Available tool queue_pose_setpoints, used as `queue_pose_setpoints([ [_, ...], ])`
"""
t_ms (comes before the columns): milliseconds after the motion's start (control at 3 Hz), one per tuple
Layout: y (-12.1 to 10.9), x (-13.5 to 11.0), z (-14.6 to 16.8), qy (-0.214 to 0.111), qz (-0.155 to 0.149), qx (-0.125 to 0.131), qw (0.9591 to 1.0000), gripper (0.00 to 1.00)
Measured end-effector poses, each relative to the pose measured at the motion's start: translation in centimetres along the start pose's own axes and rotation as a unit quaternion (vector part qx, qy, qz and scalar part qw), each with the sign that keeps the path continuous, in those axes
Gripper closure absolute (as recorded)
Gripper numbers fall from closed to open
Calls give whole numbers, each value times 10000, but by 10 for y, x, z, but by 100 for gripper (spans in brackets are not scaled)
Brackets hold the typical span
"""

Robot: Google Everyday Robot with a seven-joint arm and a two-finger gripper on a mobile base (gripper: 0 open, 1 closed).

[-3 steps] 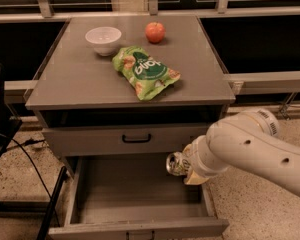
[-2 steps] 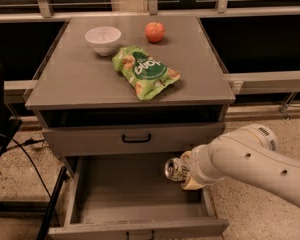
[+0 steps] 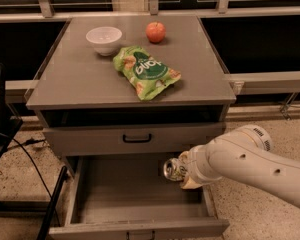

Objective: Place 7up can into middle drawer

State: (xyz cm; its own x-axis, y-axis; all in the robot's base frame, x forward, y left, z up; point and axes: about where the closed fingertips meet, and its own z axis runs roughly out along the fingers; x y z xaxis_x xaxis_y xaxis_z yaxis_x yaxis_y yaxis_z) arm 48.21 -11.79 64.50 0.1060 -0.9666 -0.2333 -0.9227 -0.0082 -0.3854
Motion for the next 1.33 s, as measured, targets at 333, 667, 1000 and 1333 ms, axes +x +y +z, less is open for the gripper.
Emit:
queue_pose_setpoints([
  [333, 2, 5, 28, -29, -149, -54, 9999, 100],
  [667, 9, 17, 65, -80, -217, -164, 9996, 100],
  [1000, 13, 26, 86, -128, -198, -220, 9995, 100],
  [1333, 35, 40, 150, -429, -108, -426, 9981, 100],
])
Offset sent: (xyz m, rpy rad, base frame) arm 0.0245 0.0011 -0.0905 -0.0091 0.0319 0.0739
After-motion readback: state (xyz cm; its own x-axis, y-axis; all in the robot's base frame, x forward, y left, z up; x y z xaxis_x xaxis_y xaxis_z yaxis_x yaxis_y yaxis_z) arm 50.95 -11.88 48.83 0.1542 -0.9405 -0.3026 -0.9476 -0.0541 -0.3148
